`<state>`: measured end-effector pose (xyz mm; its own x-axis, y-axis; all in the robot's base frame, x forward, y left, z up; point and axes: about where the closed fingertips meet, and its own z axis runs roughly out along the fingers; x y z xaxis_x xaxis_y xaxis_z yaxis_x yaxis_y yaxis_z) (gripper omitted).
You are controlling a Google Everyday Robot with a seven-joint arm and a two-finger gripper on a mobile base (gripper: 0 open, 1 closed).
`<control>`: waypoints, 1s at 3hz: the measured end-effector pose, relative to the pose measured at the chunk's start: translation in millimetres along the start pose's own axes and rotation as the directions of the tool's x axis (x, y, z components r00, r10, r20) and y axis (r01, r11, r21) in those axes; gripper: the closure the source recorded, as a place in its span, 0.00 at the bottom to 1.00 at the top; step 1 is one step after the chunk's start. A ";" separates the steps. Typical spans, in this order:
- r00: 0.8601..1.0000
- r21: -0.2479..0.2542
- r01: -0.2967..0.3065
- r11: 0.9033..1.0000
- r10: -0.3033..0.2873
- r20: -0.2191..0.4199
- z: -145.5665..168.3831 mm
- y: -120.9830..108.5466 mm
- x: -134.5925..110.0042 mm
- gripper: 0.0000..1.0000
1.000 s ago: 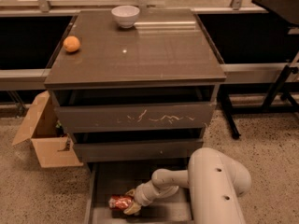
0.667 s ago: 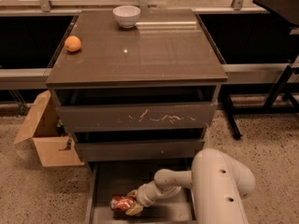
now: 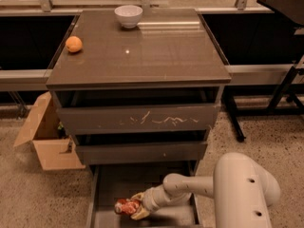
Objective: Pick coke can from bottom drawer and place on counter
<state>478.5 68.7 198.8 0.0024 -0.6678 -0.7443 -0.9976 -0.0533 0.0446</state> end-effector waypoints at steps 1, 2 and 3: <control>0.999 0.059 0.044 0.997 -0.045 0.014 -38.5 11.9 -15.0 1.00; 0.996 0.109 0.085 0.990 -0.088 0.017 -77.5 26.5 -32.4 1.00; 0.996 0.110 0.085 0.990 -0.088 0.017 -83.2 31.3 -33.0 1.00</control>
Offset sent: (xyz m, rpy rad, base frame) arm -0.0336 -0.0642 0.1297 0.0355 -0.2208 -0.0390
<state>453.0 27.3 280.2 0.0886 -0.6483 -0.7562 -0.9953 -0.0280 -0.0927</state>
